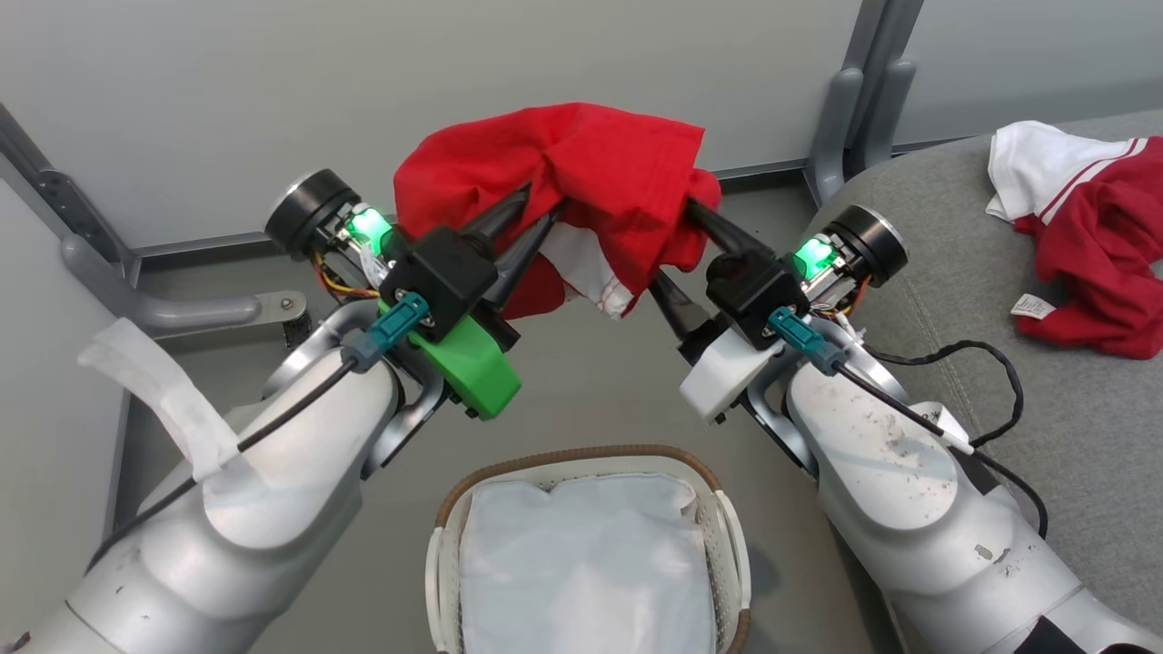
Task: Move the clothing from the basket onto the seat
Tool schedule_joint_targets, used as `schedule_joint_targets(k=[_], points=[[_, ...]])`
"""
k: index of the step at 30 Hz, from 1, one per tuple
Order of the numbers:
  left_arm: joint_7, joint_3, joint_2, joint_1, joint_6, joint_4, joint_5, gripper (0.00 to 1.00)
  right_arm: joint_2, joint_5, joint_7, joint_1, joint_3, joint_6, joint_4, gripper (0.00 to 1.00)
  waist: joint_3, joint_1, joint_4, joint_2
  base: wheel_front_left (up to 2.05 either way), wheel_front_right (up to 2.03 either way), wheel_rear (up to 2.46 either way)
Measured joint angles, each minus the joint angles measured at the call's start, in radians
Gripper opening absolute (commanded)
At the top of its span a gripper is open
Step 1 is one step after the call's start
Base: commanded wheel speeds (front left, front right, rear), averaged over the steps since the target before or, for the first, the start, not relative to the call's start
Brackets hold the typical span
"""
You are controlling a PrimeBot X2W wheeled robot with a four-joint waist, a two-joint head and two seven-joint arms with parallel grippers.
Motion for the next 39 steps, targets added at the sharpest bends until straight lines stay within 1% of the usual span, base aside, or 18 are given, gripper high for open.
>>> schedule_joint_targets(k=[5, 14, 15, 16, 17, 18, 19, 22, 26, 32, 39], points=[[-0.016, -0.006, -0.02, 0.048, 0.015, -0.008, -0.019, 0.0, 0.0, 0.013, 0.0, -0.003, 0.001, 0.0, 0.014, 0.0, -0.004, 0.0, 0.006, 0.0, 0.0, 0.0, 0.0], [-0.064, 0.013, -0.069, 0.158, 0.058, 0.0, -0.076, 0.0, 0.0, 0.011, 0.0, 0.013, -0.067, 0.0, -0.005, 0.0, -0.003, 0.0, 0.011, 0.0, 0.0, 0.0, 0.0], [-0.065, 0.019, -0.074, 0.169, 0.062, 0.001, -0.079, 0.12, 0.0, 0.009, 0.0, 0.016, -0.077, 0.0, -0.007, 0.0, -0.002, 0.0, 0.011, 0.0, 0.0, 0.0, 0.0], [-0.069, 0.026, -0.078, 0.178, 0.066, 0.002, -0.08, 0.29, 0.0, 0.007, 0.0, 0.018, -0.084, 0.0, -0.01, 0.0, -0.001, 0.0, 0.011, 0.0, 0.0, 0.0, 0.0], [-0.073, 0.034, -0.083, 0.186, 0.071, 0.002, -0.085, 0.37, 0.0, 0.003, 0.0, 0.021, -0.092, 0.0, -0.012, 0.0, 0.001, 0.0, 0.011, 0.0, 0.0, 0.0, 0.0], [-0.073, 0.043, -0.085, 0.194, 0.076, 0.002, -0.088, 0.7, 0.001, 0.0, 0.0, 0.023, -0.102, 0.0, -0.015, 0.0, 0.003, 0.0, 0.011, 0.0, 0.0, 0.0, 0.0], [-0.075, 0.051, -0.089, 0.202, 0.083, 0.001, -0.089, 1.0, 0.001, 0.0, 0.0, 0.024, -0.109, 0.0, -0.017, 0.0, 0.004, 0.0, 0.011, 0.0, 0.0, 0.0, 0.0], [-0.078, 0.087, -0.104, 0.233, 0.097, -0.012, -0.089, 1.0, 0.0, -0.008, 0.0, 0.028, -0.129, 0.0, -0.027, 0.0, 0.009, 0.0, 0.009, 0.0, 0.0, 0.0, 0.0], [-0.079, 0.14, -0.116, 0.289, 0.1, -0.036, -0.069, 1.0, 0.0, -0.018, 0.0, 0.03, -0.149, 0.0, -0.038, 0.0, 0.014, 0.0, 0.003, 0.0, 0.0, 0.0, 0.0], [-0.081, 0.2, -0.136, 0.375, 0.08, -0.041, -0.03, 1.0, 0.0, -0.037, 0.0, 0.037, -0.174, 0.0, -0.042, 0.0, 0.025, 0.0, -0.017, 0.0, 0.0, 0.0, 0.0], [-0.081, 0.249, -0.171, 0.43, 0.052, -0.025, 0.014, 1.0, 0.0, -0.052, 0.0, 0.048, -0.212, 0.0, -0.043, 0.0, 0.041, 0.0, -0.054, 0.0, 0.0, 0.0, 0.0]])
